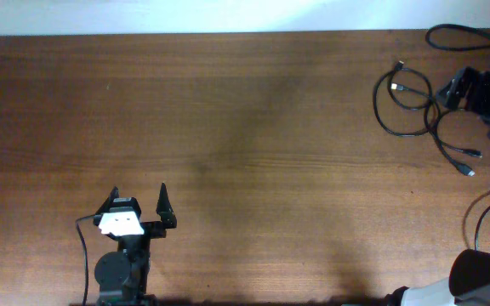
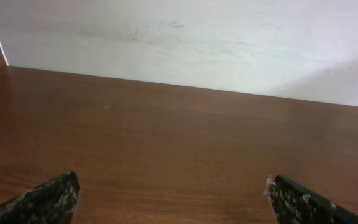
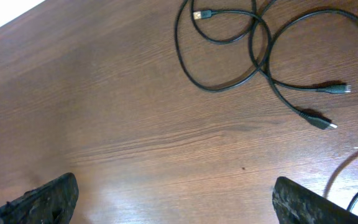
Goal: Untangle cables
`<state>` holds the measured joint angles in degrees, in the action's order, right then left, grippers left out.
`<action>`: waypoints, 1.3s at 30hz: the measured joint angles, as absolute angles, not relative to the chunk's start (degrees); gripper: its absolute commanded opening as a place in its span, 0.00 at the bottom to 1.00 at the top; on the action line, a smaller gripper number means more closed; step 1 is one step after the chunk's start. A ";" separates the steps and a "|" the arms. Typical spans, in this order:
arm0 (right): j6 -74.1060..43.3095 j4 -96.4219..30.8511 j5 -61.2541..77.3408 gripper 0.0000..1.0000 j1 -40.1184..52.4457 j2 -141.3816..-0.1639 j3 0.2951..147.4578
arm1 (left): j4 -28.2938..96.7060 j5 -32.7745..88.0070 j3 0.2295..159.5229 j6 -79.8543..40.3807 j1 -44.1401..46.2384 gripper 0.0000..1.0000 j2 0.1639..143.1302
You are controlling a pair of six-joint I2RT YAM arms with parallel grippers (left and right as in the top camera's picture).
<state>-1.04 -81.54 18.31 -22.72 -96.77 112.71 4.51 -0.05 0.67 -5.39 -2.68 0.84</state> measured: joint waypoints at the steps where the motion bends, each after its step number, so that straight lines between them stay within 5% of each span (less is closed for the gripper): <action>1: -1.04 -80.90 17.82 0.99 -22.72 -96.55 112.71 | 4.51 -0.05 0.67 -5.39 -2.68 0.99 0.84; 6: -1.10 -65.56 16.82 0.99 -20.01 -86.08 104.49 | 4.51 -0.08 0.67 -5.39 -2.68 0.99 0.84; 24: -3.01 13.63 16.75 0.99 -11.88 -26.94 14.79 | 4.54 -0.51 0.69 -5.19 -2.68 0.99 0.69; 29: -7.38 21.50 16.34 0.99 -11.88 -17.67 2.28 | 4.54 -0.49 0.69 -5.19 -2.68 0.99 0.62; 39: -9.04 -0.99 2.68 0.99 -1.76 -4.47 0.60 | 4.54 -0.51 0.69 -5.19 -2.68 0.99 0.58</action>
